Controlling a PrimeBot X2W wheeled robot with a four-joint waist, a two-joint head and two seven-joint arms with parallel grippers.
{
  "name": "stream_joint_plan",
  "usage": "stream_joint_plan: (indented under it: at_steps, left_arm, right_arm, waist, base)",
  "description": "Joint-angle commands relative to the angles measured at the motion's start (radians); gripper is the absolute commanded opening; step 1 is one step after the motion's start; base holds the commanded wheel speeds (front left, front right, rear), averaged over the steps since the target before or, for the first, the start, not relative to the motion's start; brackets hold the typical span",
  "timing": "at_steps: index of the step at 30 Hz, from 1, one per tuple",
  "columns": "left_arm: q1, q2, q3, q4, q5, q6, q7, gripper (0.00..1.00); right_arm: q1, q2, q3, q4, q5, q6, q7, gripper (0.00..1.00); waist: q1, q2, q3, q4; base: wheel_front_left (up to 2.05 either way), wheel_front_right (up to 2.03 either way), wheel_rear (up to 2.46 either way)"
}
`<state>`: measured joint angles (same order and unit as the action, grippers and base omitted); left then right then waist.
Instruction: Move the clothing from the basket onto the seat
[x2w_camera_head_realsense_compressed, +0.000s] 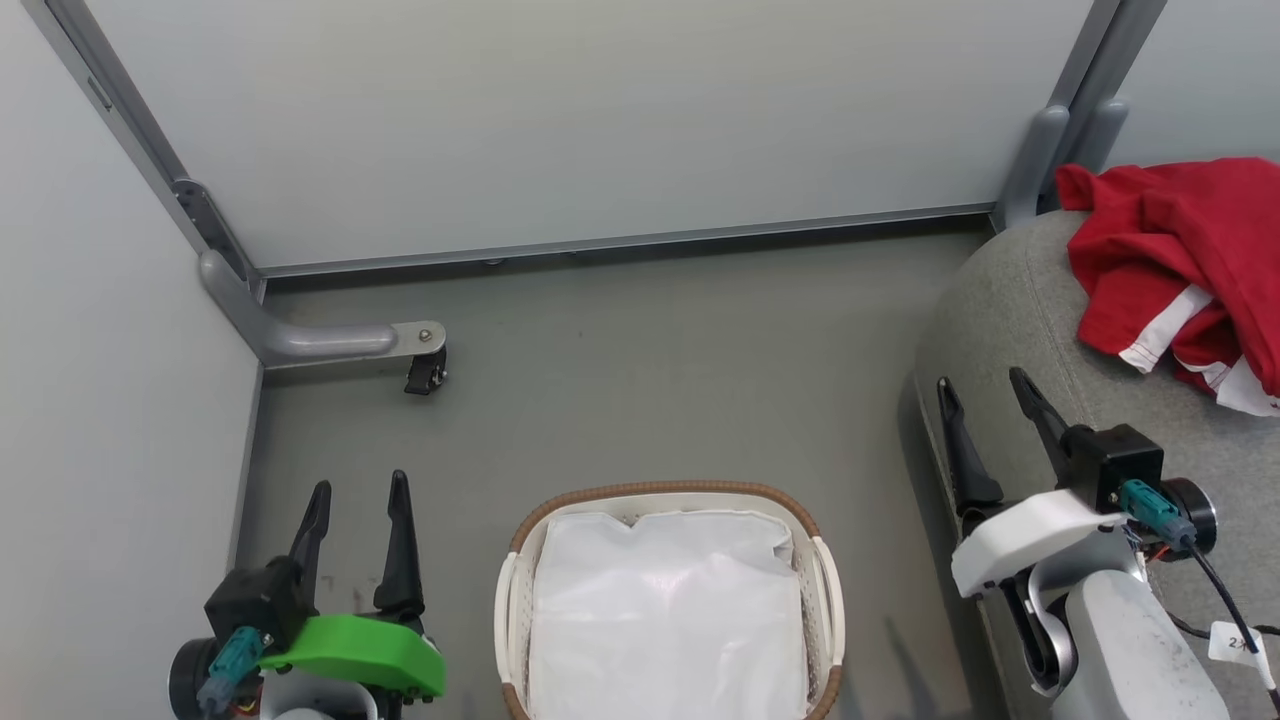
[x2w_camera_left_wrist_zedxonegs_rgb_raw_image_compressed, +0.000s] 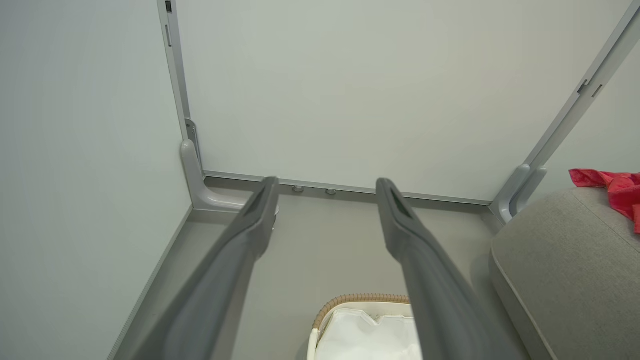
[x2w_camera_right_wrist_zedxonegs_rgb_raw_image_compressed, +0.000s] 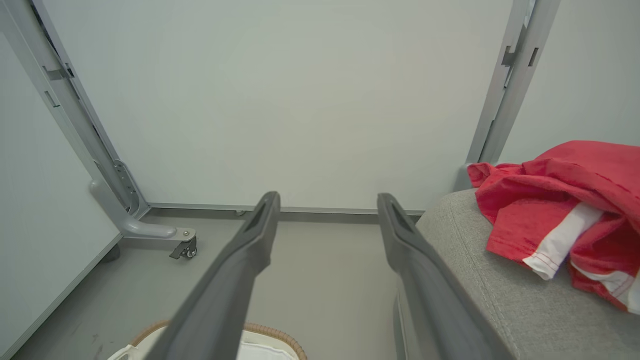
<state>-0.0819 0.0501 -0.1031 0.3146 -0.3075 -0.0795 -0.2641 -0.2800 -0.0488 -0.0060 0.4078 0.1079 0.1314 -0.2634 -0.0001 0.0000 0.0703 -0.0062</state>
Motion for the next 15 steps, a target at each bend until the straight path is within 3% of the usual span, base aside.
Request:
stream_joint_plan:
  at_steps: [1, 15]
  left_arm:
    - [0.021, 0.001, 0.0, 0.0, -0.005, -0.004, 0.0, 1.0]
    - [0.041, 0.001, -0.013, 0.006, -0.012, 0.001, 0.0, 1.0]
  right_arm:
    - [0.024, -0.004, 0.003, -0.006, 0.013, -0.001, -0.002, 1.0]
    - [0.085, -0.004, -0.015, -0.021, 0.062, -0.001, -0.002, 1.0]
  waist:
    - [0.0001, 0.0, -0.006, -0.004]
    - [0.0001, 0.0, -0.028, -0.011]
  base:
    - [0.0, 0.0, 0.0]
    - [0.0, 0.0, 0.0]
